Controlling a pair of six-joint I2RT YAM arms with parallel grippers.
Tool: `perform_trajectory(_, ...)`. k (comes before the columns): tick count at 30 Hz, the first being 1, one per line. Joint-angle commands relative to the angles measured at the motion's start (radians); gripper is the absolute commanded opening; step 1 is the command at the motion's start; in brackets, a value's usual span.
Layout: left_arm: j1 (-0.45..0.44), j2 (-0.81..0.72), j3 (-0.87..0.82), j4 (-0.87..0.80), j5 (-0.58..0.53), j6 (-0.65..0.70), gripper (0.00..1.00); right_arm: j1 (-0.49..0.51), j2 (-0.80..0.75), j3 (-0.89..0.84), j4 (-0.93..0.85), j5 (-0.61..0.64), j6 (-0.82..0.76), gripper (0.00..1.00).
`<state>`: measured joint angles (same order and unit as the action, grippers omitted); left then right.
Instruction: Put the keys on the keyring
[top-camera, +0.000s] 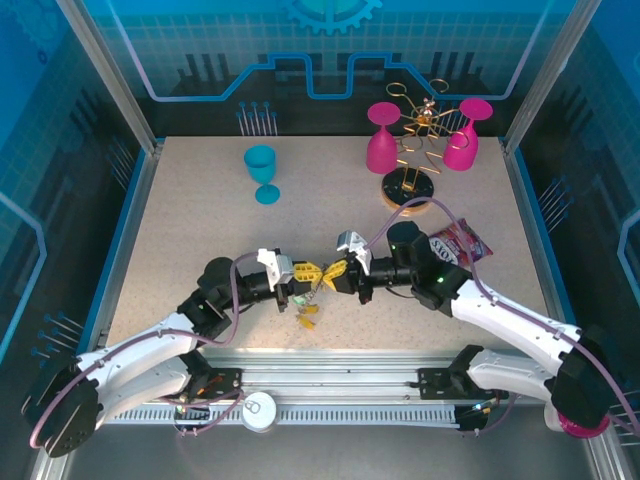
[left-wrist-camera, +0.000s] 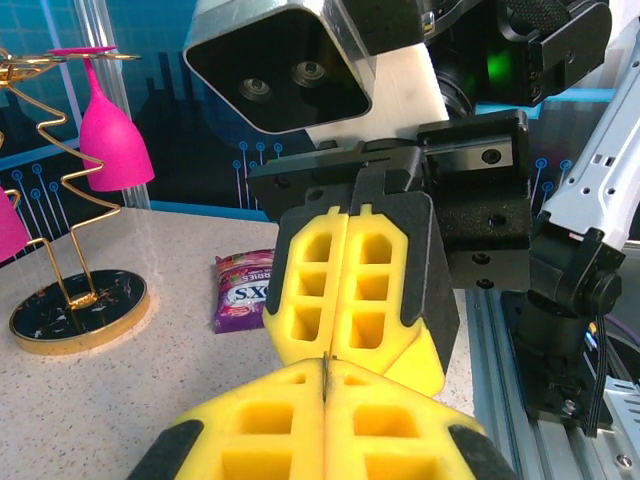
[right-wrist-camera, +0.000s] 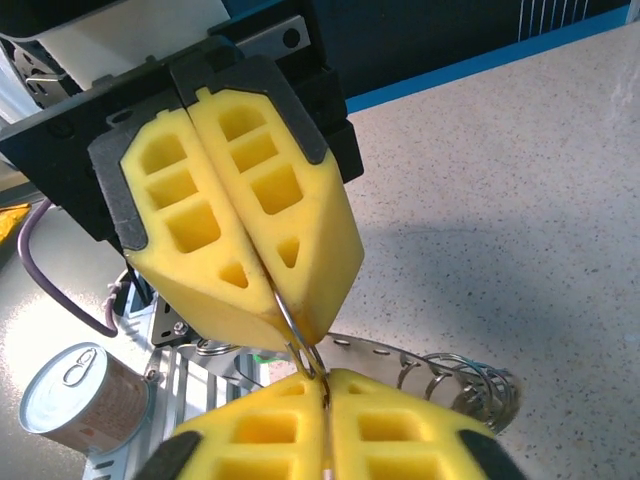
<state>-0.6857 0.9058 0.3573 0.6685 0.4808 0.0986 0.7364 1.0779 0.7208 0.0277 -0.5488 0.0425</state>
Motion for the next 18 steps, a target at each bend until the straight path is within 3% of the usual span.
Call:
perform_trajectory(1, -0.009, -0.001, 0.03, 0.088, 0.034, -0.021, 0.0, -0.02, -0.07, -0.029, 0.058, 0.04, -0.003, 0.24)
perform_trajectory(7, -0.009, 0.004, 0.029, 0.093, 0.034, -0.026, 0.0, -0.025, -0.123, -0.076, 0.129, 0.035, -0.054, 0.34)
perform_trajectory(18, -0.009, 0.004, 0.029, 0.1, 0.036, -0.037, 0.0, -0.019, -0.053, -0.047, 0.178, -0.027, -0.078, 0.29)
